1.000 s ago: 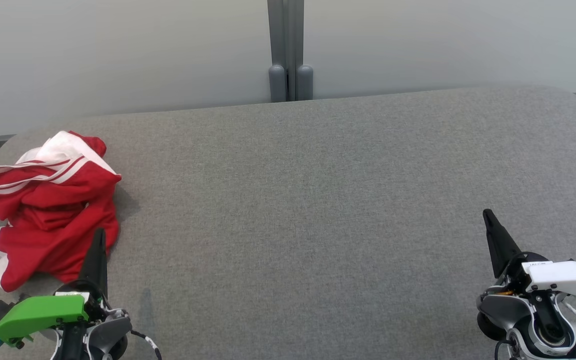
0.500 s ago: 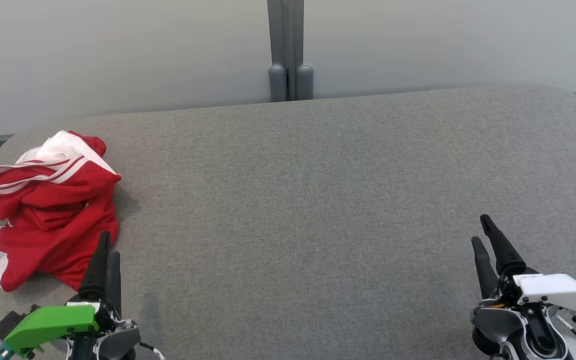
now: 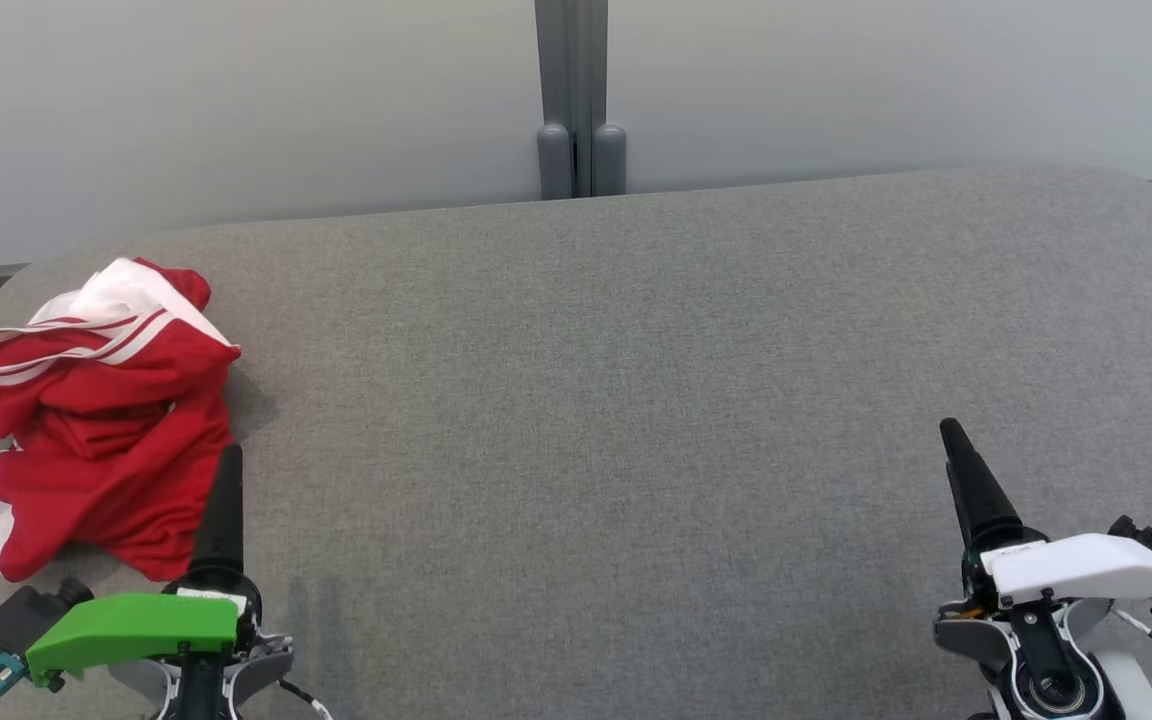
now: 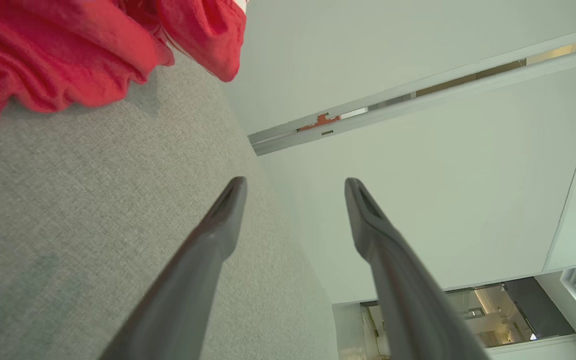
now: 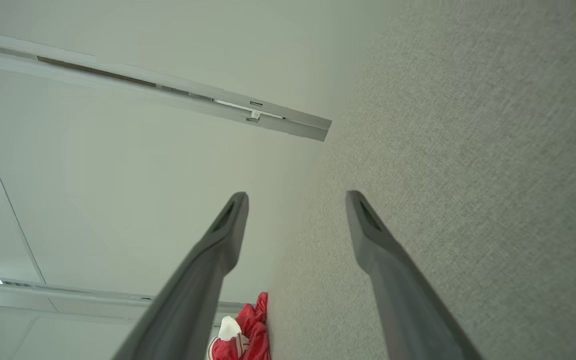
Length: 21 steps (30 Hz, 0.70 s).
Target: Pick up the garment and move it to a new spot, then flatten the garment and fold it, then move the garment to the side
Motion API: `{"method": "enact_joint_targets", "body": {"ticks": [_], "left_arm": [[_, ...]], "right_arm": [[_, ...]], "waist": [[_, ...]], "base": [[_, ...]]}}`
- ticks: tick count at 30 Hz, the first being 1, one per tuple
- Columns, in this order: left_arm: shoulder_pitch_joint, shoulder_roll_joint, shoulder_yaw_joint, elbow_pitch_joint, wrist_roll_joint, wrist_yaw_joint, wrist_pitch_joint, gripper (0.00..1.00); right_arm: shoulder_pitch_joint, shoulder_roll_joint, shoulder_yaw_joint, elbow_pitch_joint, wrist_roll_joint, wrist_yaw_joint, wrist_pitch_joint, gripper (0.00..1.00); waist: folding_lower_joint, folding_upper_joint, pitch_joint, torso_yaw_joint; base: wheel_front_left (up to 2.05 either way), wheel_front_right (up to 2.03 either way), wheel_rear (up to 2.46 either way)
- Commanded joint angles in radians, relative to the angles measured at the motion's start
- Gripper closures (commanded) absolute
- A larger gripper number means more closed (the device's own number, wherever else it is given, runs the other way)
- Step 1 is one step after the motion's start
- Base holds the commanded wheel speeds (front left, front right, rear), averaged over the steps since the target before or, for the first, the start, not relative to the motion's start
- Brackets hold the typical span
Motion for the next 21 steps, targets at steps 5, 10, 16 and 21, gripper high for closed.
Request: {"method": "enact_joint_targets", "body": {"ticks": [5, 10, 16, 21], "left_arm": [[-0.015, 0.002, -0.005, -0.052, 0.171, 0.000, -0.029, 0.00], [-0.008, 0.002, -0.030, -0.073, 0.271, 0.009, -0.049, 0.00], [-0.003, 0.002, -0.060, -0.094, 0.376, 0.021, -0.072, 0.00], [0.002, 0.002, -0.078, -0.105, 0.445, 0.024, -0.088, 0.00]], "right_arm": [[-0.018, -0.001, 0.024, -0.059, -0.176, 0.002, -0.026, 0.00], [-0.014, 0.001, 0.041, -0.093, -0.284, 0.002, -0.044, 0.00], [-0.008, 0.004, 0.062, -0.102, -0.404, 0.002, -0.064, 0.00], [-0.005, 0.005, 0.073, -0.110, -0.474, 0.002, -0.080, 0.00]], "waist": [[0.0000, 0.0000, 0.004, 0.000], [0.0000, 0.0000, 0.007, 0.000], [0.0000, 0.0000, 0.007, 0.001], [0.0000, 0.0000, 0.007, 0.001]], "base": [[0.00, 0.00, 0.00], [0.00, 0.00, 0.00], [0.00, 0.00, 0.00], [0.00, 0.00, 0.00]]}}
